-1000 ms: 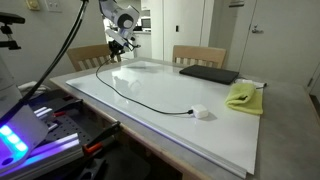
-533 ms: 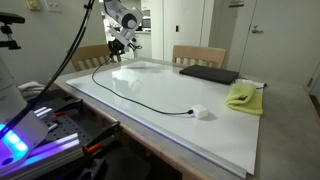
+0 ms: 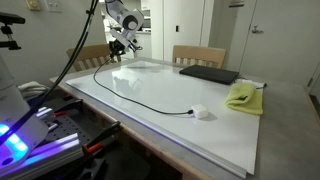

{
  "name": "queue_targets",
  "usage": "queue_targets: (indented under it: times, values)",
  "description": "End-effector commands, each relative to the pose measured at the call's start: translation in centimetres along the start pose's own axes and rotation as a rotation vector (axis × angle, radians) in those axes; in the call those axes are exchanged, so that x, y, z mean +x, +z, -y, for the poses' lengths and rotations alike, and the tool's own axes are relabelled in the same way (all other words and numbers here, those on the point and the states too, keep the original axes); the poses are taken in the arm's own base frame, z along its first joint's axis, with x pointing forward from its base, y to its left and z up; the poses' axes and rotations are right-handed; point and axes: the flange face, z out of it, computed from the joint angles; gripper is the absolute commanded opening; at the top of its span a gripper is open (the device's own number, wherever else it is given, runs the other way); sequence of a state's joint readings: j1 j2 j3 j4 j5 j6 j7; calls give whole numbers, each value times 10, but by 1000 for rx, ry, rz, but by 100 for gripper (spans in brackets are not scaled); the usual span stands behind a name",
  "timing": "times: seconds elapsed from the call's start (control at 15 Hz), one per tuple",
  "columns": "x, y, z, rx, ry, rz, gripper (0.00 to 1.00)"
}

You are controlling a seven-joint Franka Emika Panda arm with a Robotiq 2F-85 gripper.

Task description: Straighten the cable

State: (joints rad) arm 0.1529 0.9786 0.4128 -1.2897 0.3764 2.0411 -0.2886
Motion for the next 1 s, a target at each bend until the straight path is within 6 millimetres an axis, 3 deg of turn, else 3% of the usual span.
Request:
queue_targets:
  times: [0.0, 0.33, 0.53, 0.93]
  values:
    - [4, -2, -1, 29, -5, -16, 41]
    - [2, -19, -3, 4, 65, -87, 76]
    - [3, -39, -4, -6, 176, -180, 98]
    - [2, -70, -3, -42, 297, -310, 100]
